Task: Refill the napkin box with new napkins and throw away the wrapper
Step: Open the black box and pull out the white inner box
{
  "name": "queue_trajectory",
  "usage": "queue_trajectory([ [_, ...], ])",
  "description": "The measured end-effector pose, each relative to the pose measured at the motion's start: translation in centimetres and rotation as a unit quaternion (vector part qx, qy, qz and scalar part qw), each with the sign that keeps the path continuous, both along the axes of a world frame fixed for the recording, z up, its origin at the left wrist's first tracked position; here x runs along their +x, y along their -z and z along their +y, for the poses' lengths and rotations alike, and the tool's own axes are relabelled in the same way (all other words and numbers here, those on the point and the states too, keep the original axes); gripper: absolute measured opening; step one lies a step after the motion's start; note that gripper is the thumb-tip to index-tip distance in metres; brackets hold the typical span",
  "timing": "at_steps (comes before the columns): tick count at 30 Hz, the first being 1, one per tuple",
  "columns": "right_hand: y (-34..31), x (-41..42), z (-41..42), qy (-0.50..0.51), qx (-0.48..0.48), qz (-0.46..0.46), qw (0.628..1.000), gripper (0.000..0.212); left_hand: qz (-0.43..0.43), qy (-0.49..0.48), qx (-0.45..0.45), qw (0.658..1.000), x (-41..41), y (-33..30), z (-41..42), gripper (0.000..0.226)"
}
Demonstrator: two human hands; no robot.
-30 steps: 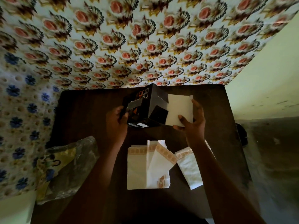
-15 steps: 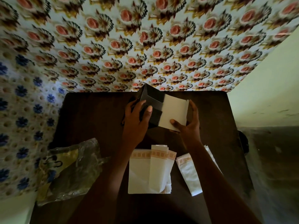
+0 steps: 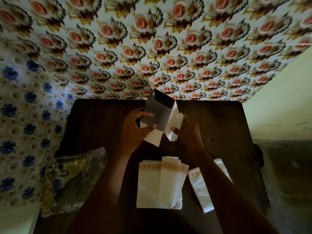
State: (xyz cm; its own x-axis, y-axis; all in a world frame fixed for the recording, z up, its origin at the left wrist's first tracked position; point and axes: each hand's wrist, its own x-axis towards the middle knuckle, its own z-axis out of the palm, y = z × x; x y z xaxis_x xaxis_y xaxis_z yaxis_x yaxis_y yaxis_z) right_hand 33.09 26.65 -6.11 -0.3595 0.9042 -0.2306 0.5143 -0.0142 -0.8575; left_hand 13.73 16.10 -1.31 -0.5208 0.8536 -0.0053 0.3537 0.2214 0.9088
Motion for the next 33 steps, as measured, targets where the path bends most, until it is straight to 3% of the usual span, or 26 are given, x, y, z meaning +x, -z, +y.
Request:
queue_trajectory([
  [3,-2.0,-0.2,0.8,-0.069,0.158,-0.042,0.984,0.086,-0.028,0.012,-0.008,1.0,-1.1,-0.6,-0.7,0.036],
  [6,-3.4,-0.8,2.1,-0.258,0.356,-0.136,0.888,0.082,-0.061,0.034,-0.025,0.997,-2.0,-1.7,-0.6,0.046],
  [8,-3.6,-1.4,3.3,-0.32,0.379,-0.17,0.852,0.077,-0.097,0.048,-0.032,0.994,-2.8,-2.0,-0.1,0.057],
  [11,-4.7,-1.7,4.5,-0.34,0.336,-0.158,0.864,0.091,-0.116,0.072,-0.057,0.989,-3.8,-2.9,0.7,0.066],
  [14,-6.0,-1.8,4.9,-0.308,0.262,-0.117,0.907,0.116,-0.096,0.066,-0.074,0.99,-4.8,-3.3,1.3,0.071],
  [18,-6.0,-1.9,5.2,-0.26,0.213,-0.104,0.936,0.127,0.073,-0.025,-0.084,0.994,-5.4,-2.2,1.2,0.06],
  [21,-5.4,-1.8,5.4,-0.224,0.204,-0.105,0.947,0.128,0.065,-0.09,-0.059,0.992,-3.7,-1.4,0.9,0.054],
  [24,-5.0,-1.7,5.1,-0.19,0.21,-0.095,0.954,0.129,0.183,-0.137,-0.041,0.973,-1.1,-1.3,0.5,0.033],
  [26,-4.4,-1.5,4.6,-0.174,0.213,-0.086,0.957,0.13,0.208,-0.146,-0.032,0.967,0.4,-1.0,0.5,0.023],
  [28,-3.5,-1.1,4.2,-0.154,0.202,-0.083,0.964,0.13,0.137,-0.132,-0.026,0.981,1.5,-0.4,0.5,0.039],
  [30,-2.8,-0.8,3.9,-0.119,0.208,-0.107,0.965,0.126,0.038,-0.084,-0.051,0.994,2.1,0.4,0.4,0.075],
  [33,-2.5,-0.5,3.8,-0.075,0.273,-0.145,0.948,0.114,0.031,-0.04,-0.094,0.994,1.6,1.3,0.6,0.097],
])
